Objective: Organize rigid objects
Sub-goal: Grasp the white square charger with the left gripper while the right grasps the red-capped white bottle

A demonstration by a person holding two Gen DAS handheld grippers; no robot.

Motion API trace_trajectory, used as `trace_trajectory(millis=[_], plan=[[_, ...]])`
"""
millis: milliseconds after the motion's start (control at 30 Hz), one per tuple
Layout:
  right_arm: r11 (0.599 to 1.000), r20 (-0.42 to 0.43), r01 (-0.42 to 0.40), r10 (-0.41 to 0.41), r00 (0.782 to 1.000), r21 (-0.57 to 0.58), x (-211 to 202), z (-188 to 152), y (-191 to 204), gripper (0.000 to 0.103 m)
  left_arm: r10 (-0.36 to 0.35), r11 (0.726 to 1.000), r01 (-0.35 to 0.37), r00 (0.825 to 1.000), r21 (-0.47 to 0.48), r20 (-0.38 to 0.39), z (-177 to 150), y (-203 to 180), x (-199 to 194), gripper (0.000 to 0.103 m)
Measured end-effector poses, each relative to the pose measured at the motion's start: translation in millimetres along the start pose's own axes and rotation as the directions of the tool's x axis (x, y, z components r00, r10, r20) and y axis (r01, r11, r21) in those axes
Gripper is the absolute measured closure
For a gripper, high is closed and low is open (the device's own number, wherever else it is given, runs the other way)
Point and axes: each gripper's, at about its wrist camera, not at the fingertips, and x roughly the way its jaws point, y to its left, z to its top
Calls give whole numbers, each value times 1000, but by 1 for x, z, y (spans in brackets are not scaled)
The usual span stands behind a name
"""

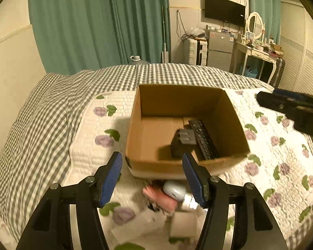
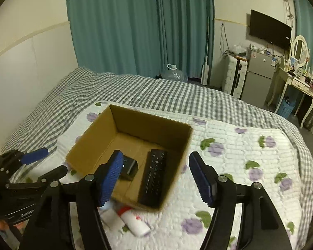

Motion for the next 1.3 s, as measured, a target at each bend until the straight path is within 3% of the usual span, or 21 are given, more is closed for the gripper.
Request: trace_trajectory(millis=[267,533,633,733,900,1033,1100,1133,1300], plan=[[999,-35,-9,7,999,-41,-25,-43,-9,37,5,1000,-6,996,-18,-87,-43,-21,4,40],[998,-105,-61,57,993,-33,17,-99,-12,36,-30,998,18,976,-58,-214,-95,-35,40,40],[997,-90,-74,73,993,-7,33,-119,-15,36,-30,999,19,967,-44,-253,-107,-41,52,40],[997,-120,-76,73,990,-21,47,-133,-16,36,-43,999,37,958,-27,-284,-114,-49,63,40],[995,-163,-100,96,982,-14,63,-144,-18,36,-9,1000,8,942,-5,-335,-124,-54,83,40],[993,-184,-117,112,976,-18,72,-149,-16,36,0,1000,0,950,2,-312,-126,-57,87,40],[992,-196,-123,117,974,-21,76,-151,-15,36,-2,1000,4,953,4,-303,-126,-57,84,43],[992,-200,-126,119,973,-23,78,-151,-14,36,5,1000,-4,956,4,-294,-127,-57,81,49],[990,-210,-135,124,970,-37,83,-151,-11,36,-6,1000,5,969,-6,-249,-124,-56,60,51]])
